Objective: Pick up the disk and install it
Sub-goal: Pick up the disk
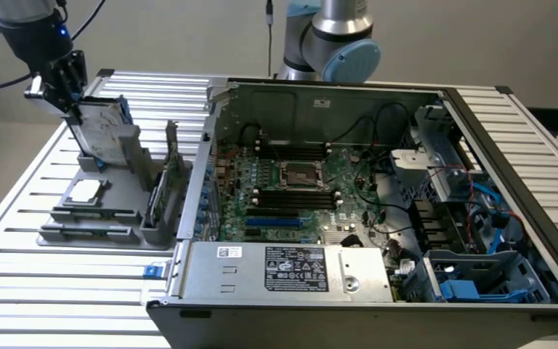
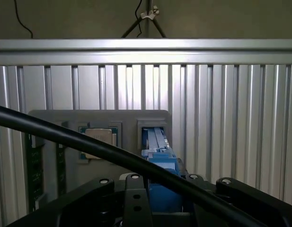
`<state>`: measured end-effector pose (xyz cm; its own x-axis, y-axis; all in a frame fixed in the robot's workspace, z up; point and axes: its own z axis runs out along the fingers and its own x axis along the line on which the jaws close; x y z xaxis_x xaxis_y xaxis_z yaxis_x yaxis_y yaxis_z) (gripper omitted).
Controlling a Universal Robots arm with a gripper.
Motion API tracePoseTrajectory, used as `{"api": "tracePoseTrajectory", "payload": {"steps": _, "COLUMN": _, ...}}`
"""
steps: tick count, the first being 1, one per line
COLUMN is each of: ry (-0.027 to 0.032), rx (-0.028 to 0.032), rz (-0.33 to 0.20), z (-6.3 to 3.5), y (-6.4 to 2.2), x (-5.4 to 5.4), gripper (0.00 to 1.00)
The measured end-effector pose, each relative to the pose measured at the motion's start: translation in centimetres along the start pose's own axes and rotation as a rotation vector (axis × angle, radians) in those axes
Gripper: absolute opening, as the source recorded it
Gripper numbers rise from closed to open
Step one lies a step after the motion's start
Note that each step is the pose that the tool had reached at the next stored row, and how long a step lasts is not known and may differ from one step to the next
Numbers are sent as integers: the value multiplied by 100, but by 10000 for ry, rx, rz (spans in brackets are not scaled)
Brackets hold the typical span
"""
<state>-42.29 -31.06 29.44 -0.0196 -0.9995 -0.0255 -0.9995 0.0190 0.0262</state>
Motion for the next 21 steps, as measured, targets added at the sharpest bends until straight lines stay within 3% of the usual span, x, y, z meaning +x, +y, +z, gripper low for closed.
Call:
{"api": "tracePoseTrajectory", "payload": {"steps": 15, "ry": 1, "rx": -3, "rz": 0, "z": -15, "y": 1, "x": 0, "gripper": 33}}
{"api": "tracePoseTrajectory", "payload": {"steps": 21, "ry": 0, "rx": 0, "rz": 1, "z": -126, "y": 4, "x": -4, "gripper": 33}}
